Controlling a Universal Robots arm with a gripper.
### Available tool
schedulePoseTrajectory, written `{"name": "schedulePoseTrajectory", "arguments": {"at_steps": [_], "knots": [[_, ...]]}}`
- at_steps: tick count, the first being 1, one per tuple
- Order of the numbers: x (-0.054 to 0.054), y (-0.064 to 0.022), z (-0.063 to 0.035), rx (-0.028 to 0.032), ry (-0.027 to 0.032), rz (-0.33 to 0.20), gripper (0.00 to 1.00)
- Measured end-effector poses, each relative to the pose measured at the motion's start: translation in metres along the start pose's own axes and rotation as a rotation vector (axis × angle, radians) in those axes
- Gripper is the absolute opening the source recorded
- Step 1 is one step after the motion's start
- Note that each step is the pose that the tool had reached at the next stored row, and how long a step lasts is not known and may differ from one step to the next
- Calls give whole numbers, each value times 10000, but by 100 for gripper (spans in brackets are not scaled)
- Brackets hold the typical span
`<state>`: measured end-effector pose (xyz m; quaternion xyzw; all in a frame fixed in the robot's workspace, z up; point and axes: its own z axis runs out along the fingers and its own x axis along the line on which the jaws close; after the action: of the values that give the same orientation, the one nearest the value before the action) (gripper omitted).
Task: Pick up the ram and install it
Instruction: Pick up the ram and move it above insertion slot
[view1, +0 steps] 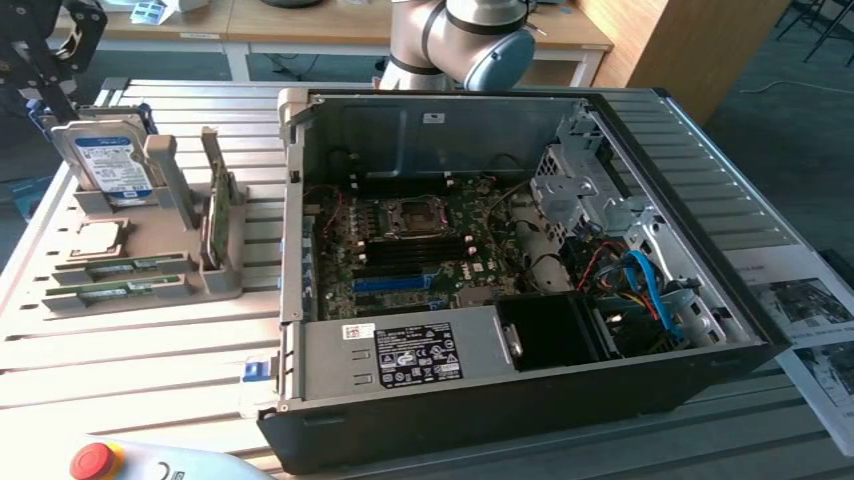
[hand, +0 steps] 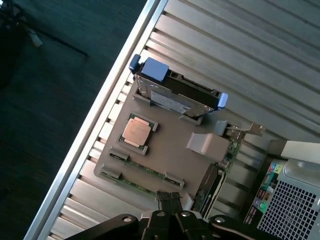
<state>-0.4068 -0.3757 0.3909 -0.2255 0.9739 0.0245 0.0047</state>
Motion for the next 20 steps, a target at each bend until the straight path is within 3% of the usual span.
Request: {"name": "schedulePoseTrajectory", "arguments": {"at_steps": [10, 20], "knots": [[0, -1, 5, -21, 45, -865, 11], [0, -1, 16, -46, 103, -2094, 11]]}}
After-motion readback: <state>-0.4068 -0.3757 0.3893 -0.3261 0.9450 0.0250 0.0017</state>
